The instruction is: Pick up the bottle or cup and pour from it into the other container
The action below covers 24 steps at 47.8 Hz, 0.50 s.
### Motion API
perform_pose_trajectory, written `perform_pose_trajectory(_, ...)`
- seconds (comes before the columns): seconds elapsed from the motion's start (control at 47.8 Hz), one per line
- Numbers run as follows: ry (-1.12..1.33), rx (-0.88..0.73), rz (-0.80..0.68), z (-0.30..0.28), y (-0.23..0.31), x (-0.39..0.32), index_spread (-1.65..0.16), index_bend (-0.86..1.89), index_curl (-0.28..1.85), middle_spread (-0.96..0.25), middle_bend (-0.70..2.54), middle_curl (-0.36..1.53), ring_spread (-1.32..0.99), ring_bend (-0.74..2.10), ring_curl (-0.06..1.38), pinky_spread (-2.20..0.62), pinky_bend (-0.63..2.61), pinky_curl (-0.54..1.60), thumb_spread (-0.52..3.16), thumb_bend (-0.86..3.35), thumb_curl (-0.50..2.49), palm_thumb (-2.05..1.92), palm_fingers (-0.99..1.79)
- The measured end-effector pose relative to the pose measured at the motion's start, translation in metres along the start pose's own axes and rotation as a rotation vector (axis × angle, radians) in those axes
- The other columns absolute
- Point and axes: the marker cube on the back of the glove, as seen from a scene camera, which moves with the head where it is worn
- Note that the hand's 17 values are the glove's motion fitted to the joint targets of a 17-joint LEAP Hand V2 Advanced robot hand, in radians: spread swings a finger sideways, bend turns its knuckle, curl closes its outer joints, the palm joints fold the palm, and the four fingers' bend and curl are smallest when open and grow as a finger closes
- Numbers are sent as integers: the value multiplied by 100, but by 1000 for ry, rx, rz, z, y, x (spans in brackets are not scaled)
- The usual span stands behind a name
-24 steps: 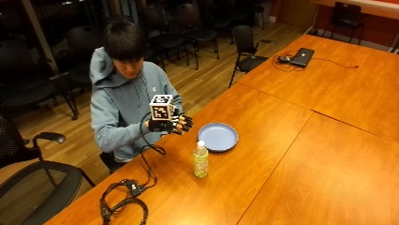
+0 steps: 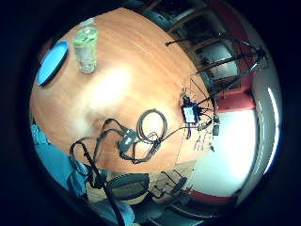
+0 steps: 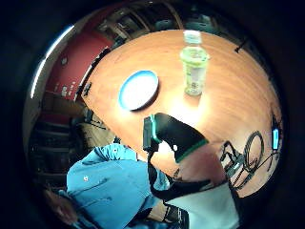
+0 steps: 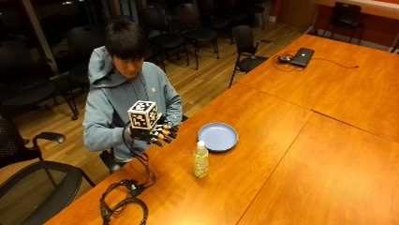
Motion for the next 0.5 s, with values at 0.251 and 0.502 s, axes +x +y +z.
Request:
perform_pose_trajectory(0.251, -133, 76, 40, 6, 11, 44, -40, 14, 20, -4, 19, 23, 7, 39, 22, 26, 55, 21, 110, -1, 29, 38, 17)
perform_pose_trajectory(0.502, -392, 238, 57, 30, 12, 77, -39, 13, 20, -3, 19, 26, 7, 42, 24, 26, 59, 23, 106, -2, 33, 44, 13)
